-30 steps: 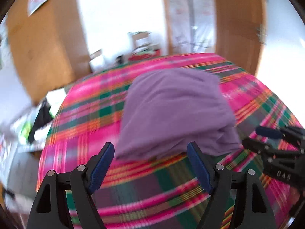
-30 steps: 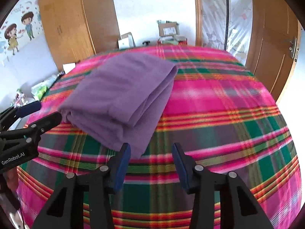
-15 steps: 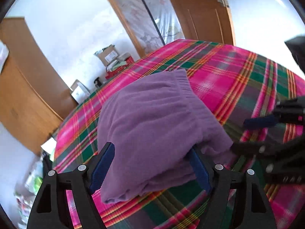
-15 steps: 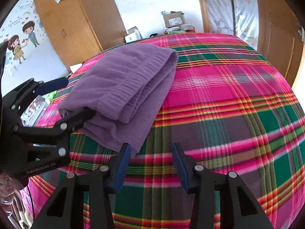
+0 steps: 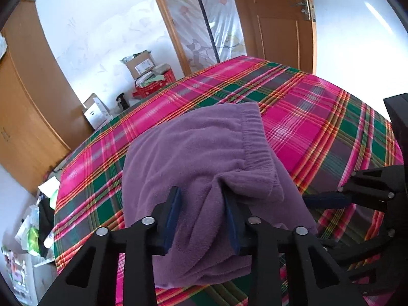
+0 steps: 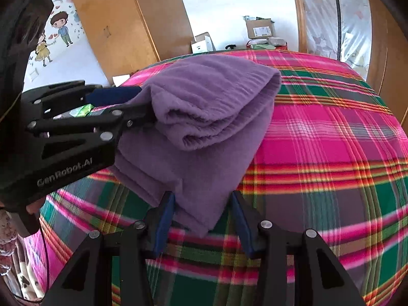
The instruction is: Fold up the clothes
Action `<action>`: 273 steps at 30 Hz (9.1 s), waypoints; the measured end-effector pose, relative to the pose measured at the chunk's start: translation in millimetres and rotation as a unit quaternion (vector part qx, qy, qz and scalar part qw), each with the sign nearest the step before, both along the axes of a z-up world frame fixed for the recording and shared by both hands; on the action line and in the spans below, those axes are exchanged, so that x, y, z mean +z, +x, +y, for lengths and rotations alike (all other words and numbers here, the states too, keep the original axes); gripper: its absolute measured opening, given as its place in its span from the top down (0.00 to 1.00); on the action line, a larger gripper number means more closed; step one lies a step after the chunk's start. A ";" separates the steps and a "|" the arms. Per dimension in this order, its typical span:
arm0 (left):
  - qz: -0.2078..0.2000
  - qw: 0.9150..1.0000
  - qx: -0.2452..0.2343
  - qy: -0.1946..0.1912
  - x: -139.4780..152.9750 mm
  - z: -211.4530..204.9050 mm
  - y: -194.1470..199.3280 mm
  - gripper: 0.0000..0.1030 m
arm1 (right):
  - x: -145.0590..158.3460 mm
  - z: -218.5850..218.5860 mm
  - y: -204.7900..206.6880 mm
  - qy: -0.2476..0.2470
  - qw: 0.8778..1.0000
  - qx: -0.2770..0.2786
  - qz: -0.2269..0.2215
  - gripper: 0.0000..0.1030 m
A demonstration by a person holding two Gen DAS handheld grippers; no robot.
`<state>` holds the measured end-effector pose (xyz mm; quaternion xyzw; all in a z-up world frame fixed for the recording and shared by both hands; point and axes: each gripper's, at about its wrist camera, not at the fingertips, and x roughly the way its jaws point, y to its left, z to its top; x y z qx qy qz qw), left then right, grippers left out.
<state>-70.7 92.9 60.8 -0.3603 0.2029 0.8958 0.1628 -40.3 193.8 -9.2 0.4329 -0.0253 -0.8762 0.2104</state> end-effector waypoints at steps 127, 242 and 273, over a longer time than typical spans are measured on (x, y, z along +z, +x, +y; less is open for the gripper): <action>-0.052 0.970 0.170 0.167 18.1 -155.8 122.1 0.68 | 28.0 68.5 61.2 0.015 0.997 -0.065 0.044 0.96; 0.100 0.911 0.233 0.326 157.9 -248.6 32.7 0.93 | 228.8 -42.8 14.7 0.212 0.892 -0.142 0.374 0.97; -0.078 0.915 0.321 0.233 14.7 -270.4 -153.0 0.87 | 49.7 -102.7 -175.4 0.387 0.905 -0.076 0.157 0.97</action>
